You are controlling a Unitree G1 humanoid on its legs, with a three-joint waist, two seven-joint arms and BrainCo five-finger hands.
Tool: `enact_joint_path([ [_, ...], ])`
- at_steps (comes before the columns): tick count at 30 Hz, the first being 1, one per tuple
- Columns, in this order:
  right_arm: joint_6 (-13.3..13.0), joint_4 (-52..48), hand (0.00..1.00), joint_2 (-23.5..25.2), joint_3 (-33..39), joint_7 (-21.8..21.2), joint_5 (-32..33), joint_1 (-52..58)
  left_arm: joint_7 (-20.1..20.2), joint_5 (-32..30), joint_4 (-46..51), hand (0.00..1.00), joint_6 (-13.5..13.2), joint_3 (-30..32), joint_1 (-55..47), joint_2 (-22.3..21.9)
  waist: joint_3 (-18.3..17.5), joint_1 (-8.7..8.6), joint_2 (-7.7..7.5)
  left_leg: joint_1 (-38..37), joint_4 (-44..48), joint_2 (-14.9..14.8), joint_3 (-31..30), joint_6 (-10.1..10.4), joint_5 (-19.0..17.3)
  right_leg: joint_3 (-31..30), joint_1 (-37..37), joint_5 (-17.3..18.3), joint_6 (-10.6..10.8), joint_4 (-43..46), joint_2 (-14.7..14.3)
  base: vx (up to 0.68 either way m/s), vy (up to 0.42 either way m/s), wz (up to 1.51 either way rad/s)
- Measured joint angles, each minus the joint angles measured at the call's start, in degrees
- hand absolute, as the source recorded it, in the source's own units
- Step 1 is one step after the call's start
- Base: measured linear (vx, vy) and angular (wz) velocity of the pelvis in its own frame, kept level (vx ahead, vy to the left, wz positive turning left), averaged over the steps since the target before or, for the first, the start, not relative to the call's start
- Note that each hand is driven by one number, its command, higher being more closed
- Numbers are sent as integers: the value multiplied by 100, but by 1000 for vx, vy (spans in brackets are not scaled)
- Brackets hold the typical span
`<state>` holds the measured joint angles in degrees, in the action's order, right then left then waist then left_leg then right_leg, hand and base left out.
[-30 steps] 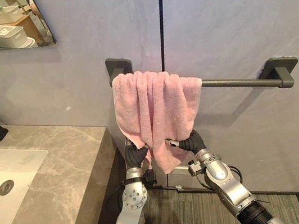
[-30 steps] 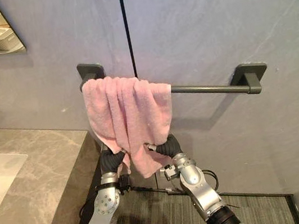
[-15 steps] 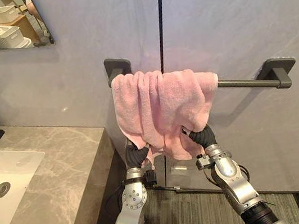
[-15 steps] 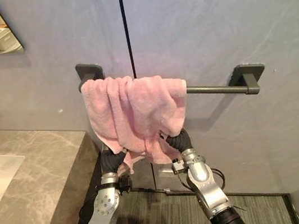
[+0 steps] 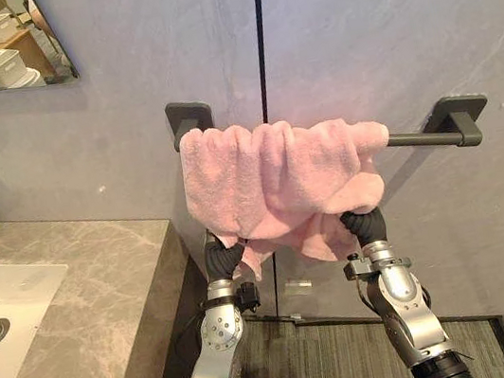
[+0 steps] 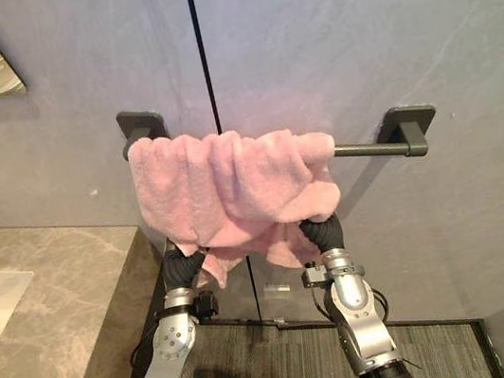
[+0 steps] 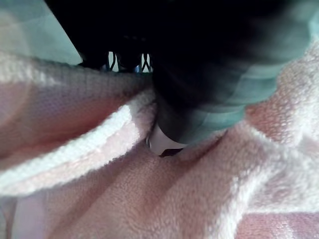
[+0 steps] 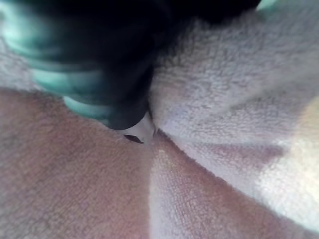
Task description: Organize washtable
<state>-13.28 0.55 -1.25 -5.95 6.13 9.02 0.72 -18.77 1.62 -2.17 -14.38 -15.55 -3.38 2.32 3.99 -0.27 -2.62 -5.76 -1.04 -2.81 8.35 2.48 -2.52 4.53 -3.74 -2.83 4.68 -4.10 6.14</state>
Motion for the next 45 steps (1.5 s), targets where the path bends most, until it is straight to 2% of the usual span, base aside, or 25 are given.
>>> enact_joint_path([
  [8, -4, -201, 100, 32, 225, 0, -5, 337, 116, -1, 11, 100, 0, -14, 61, -131, -4, -66, 60, -26, -2, 0, 42, 0, -6, -41, 8, -1, 1, -4, -2, -24, -11, -2],
  [17, -4, -201, 100, 51, 417, -4, -12, 590, 183, -1, 20, 100, 1, -65, 139, -220, -50, -195, 255, -37, -1, -2, 128, -2, -29, -138, 42, -11, 17, -5, -8, -25, -12, -5],
  [26, -7, -188, 100, 106, 596, -12, -16, 767, 260, -3, 13, 100, 4, -171, 246, -218, -46, -217, 274, -37, -2, -2, 199, -4, -45, -207, 82, -21, 32, -3, -5, -22, -10, -4],
  [32, -14, 111, 100, 104, 592, -53, -72, 791, 261, 7, -419, 100, 13, -176, 215, -215, -46, -214, 276, -44, -2, 1, 244, -1, -50, -258, 97, -23, 36, -1, -1, -17, -8, -3],
  [43, -78, 256, 100, 83, 484, -116, -1201, 818, 220, 338, -771, 100, 20, 24, -61, -267, -43, -209, 259, -69, -4, 2, 136, -1, -49, -156, 6, -7, 56, 5, 12, -18, -14, 4],
  [45, -78, 256, 100, 75, 446, -105, -1231, 819, 204, 349, -771, 100, 20, 40, -64, -272, -41, -205, 255, -74, -5, 2, 116, -1, -49, -140, 7, 3, 68, 8, 15, -18, -11, 8],
])
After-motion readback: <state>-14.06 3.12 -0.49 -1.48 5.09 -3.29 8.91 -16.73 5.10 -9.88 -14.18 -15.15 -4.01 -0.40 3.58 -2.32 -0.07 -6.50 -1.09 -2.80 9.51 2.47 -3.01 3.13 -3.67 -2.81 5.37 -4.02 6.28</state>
